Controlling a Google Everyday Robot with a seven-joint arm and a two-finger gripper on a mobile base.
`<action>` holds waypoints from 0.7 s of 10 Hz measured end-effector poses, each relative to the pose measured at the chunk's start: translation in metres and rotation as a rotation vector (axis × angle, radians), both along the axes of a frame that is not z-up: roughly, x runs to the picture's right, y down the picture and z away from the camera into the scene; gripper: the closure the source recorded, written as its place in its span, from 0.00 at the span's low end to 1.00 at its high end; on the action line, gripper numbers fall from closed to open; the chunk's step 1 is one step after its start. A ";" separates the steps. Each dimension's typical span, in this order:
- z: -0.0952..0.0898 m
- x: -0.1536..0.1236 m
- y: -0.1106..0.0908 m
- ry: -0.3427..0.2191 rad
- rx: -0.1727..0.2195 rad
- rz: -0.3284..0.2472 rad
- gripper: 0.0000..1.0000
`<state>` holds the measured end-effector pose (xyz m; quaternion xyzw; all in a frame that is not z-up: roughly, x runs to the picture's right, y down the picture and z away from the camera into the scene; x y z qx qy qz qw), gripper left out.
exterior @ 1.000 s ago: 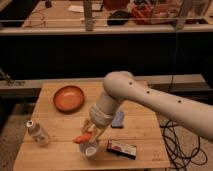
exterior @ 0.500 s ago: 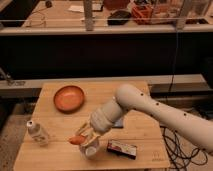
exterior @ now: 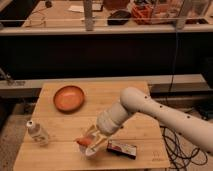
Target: Place the pepper in the ceramic cup
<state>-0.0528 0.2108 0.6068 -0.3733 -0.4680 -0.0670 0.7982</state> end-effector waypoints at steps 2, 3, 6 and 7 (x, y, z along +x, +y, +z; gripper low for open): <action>0.009 0.006 0.006 -0.012 -0.021 0.009 0.78; 0.018 0.007 0.012 -0.026 -0.036 0.025 0.66; 0.031 0.008 0.019 -0.044 -0.055 0.067 0.36; 0.033 0.008 0.019 -0.049 -0.053 0.078 0.27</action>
